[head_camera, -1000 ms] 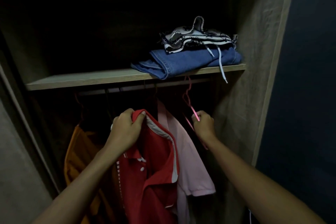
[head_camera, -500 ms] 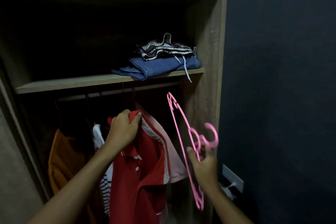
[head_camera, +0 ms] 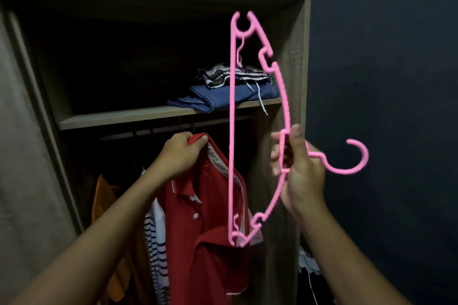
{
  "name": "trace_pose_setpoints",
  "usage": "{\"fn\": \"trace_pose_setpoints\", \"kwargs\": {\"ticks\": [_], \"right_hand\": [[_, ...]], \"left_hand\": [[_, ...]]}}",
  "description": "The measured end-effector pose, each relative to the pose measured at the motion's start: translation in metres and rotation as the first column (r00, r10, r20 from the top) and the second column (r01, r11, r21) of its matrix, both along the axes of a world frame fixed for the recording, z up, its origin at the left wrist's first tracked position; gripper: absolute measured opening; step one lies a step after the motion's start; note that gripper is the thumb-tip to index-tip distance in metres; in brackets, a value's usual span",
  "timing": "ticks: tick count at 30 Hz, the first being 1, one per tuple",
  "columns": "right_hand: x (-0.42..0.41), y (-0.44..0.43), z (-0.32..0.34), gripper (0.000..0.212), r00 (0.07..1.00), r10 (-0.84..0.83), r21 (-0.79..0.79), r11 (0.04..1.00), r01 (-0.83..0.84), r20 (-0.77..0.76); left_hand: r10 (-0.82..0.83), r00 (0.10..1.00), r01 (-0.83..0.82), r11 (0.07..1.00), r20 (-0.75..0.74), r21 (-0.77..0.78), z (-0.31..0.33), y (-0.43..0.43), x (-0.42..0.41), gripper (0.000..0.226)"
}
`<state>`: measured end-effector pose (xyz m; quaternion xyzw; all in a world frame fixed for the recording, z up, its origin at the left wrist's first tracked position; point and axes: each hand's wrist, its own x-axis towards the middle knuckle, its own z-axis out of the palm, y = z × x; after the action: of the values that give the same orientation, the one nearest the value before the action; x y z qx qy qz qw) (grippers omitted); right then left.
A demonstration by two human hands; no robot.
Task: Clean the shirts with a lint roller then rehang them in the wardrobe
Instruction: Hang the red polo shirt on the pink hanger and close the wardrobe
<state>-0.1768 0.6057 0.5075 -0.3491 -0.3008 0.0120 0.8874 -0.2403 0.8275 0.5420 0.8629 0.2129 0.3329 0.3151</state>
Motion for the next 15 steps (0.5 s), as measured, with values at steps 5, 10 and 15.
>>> {"fn": "trace_pose_setpoints", "kwargs": {"ticks": [5,10,15], "right_hand": [[-0.01,0.024,0.036,0.036,0.961,-0.128,-0.005,0.991,0.133,0.244],[-0.011,0.039,0.053,0.022,0.854,-0.171,-0.014,0.979,0.204,0.491],[0.02,0.051,0.042,0.019,0.817,-0.048,-0.241,0.944,0.225,0.574]], "left_hand": [[-0.215,0.975,0.22,0.961,0.047,-0.168,0.034,-0.013,-0.009,0.041],[-0.463,0.885,0.459,0.849,0.053,-0.262,0.076,-0.022,-0.044,0.034],[-0.46,0.887,0.46,0.876,0.036,-0.142,0.099,0.006,-0.09,0.022]]}}
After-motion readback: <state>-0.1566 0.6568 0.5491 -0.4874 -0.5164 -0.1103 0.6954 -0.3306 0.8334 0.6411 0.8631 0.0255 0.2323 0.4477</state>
